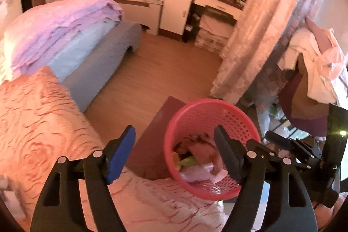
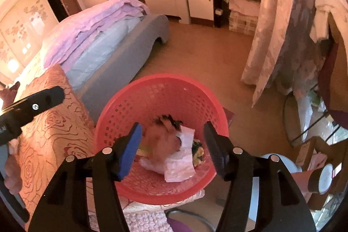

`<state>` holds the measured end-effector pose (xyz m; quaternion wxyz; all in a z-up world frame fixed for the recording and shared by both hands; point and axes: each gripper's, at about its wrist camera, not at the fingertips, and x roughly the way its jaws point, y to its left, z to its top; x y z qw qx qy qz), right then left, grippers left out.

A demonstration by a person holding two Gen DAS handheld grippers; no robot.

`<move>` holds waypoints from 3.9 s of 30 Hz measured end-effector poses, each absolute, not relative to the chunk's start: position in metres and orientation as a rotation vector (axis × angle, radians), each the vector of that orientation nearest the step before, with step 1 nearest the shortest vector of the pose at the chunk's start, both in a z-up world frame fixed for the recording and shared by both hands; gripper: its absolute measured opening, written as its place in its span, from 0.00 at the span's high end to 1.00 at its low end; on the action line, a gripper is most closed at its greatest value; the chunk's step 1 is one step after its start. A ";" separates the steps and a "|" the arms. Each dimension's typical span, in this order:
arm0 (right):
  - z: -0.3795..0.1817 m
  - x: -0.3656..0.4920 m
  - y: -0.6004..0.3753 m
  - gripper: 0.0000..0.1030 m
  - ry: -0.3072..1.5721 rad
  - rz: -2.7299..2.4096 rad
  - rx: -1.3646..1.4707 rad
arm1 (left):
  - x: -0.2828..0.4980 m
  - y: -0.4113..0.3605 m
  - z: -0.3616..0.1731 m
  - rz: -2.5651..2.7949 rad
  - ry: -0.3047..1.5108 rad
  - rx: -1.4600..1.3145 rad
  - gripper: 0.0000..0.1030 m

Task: Collect trash
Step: 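Open both tools to drop the packet and cloth into the basket, then grasp the black plastic bag with the left tool while the right tool grasps the yellow foam net, then carry the black bag and yellow foam net over the red wastebasket with both tools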

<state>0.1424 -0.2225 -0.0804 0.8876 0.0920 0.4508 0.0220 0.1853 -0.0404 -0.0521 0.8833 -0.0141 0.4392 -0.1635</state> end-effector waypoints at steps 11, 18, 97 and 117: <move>-0.058 0.144 -0.159 0.43 0.903 0.237 0.139 | 0.136 0.028 -0.027 -0.182 0.872 -0.037 0.30; -0.044 0.142 -0.100 0.42 0.891 0.409 0.077 | 0.100 0.080 -0.011 -0.048 0.845 -0.070 0.30; -0.045 0.055 0.099 0.79 0.907 1.017 -0.366 | -0.034 0.276 -0.048 0.344 0.850 -0.382 0.68; -0.036 0.097 0.009 0.79 0.899 0.733 -0.161 | -0.005 0.191 -0.047 0.146 0.883 -0.259 0.68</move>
